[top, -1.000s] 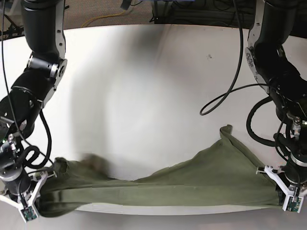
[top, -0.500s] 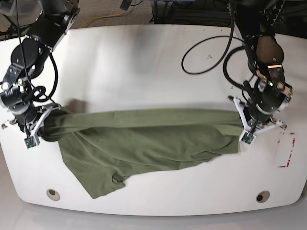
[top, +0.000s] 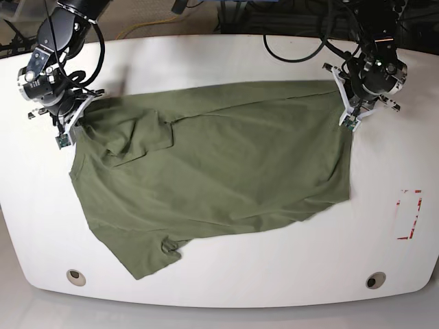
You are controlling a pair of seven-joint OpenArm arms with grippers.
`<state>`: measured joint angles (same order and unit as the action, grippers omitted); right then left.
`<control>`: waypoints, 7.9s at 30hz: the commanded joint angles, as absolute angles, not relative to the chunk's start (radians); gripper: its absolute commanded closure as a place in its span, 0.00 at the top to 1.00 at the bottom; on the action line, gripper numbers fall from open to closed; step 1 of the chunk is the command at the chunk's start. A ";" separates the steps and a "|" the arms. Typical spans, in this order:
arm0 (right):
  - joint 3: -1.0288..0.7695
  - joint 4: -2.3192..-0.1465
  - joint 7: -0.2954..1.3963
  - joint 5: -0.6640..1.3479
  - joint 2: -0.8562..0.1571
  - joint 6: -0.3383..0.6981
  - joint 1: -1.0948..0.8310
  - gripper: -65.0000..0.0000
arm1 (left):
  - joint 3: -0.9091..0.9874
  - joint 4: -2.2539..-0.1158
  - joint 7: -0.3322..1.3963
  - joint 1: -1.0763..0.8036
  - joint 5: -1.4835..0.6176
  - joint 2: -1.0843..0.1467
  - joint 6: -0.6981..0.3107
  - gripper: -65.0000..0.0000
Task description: Fold the T-shirt properly
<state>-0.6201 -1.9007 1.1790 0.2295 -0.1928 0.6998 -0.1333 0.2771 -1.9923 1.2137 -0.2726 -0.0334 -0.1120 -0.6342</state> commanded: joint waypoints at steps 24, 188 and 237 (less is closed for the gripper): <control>-0.625 -1.916 1.155 0.237 -0.113 0.698 -0.275 0.00 | 0.341 -2.002 1.070 -0.387 -0.025 -0.142 -0.644 0.00; -0.860 -1.906 1.339 0.516 -0.058 0.698 -0.197 0.75 | 0.610 -1.813 1.059 -0.193 -0.127 -0.266 -0.698 0.82; -0.914 -1.880 1.287 0.608 -0.189 0.698 -0.266 0.75 | 0.572 -1.943 1.049 -0.351 -0.137 -0.262 -0.698 0.55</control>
